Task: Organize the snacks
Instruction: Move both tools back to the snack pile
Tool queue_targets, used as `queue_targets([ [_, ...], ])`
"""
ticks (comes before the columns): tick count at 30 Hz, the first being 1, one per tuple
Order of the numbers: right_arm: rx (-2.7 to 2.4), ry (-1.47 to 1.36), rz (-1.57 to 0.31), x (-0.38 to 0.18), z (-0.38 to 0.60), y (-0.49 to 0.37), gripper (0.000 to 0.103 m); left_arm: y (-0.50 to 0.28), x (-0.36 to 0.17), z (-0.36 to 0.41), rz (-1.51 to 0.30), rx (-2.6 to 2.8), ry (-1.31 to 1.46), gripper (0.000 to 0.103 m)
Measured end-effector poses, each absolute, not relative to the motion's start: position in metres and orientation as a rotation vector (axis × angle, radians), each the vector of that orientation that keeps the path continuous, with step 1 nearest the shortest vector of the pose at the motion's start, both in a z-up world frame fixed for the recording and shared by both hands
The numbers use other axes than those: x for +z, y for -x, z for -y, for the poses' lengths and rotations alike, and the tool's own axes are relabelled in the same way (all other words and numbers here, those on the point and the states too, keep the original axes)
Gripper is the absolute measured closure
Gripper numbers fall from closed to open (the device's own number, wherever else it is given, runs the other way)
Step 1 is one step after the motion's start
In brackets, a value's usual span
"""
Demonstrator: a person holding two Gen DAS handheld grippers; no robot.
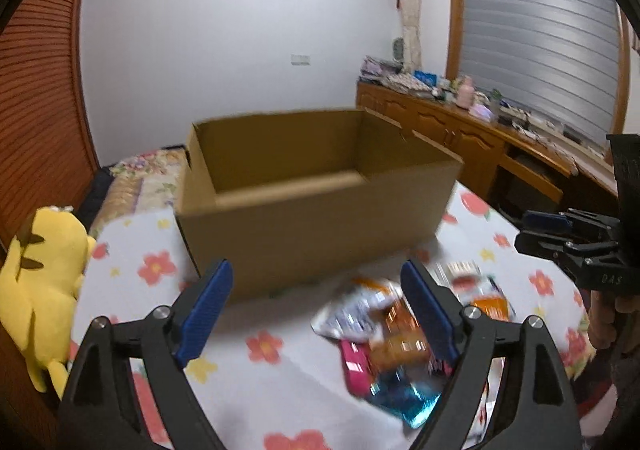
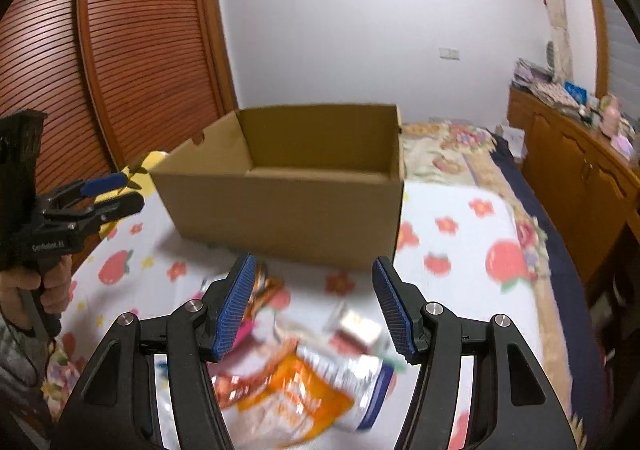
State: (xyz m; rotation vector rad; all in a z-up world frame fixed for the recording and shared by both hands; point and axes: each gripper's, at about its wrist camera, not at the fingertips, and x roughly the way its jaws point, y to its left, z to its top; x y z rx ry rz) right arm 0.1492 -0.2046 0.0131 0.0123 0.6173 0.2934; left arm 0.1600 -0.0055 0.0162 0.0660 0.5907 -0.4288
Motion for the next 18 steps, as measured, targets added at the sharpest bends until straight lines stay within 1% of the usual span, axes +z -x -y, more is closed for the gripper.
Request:
queue_targets([
  [3, 0.265, -0.032, -0.633, -0.001, 0.203, -0.131, 0.041, -0.145, 0.003, 0.010, -0.609, -0.451, -0.080, 0.017],
  [7, 0.241, -0.049, -0.666, -0.021, 0.201, -0.113, 0.038, -0.131, -0.011, 0.014, -0.637, -0.483, -0.092, 0.017],
  [11, 0.218, -0.074, -0.719, -0.046, 0.201, -0.098, 0.036, -0.116, -0.017, 0.015, -0.629, -0.487, -0.110, 0.017],
  [14, 0.204, -0.097, -0.755, -0.062, 0.199, -0.091, 0.029, -0.107, -0.019, 0.014, -0.617, -0.480, -0.117, 0.017],
  [18, 0.209, -0.112, -0.783, -0.077, 0.195, -0.090, 0.027, -0.101, -0.024, 0.014, -0.624, -0.483, -0.115, 0.017],
])
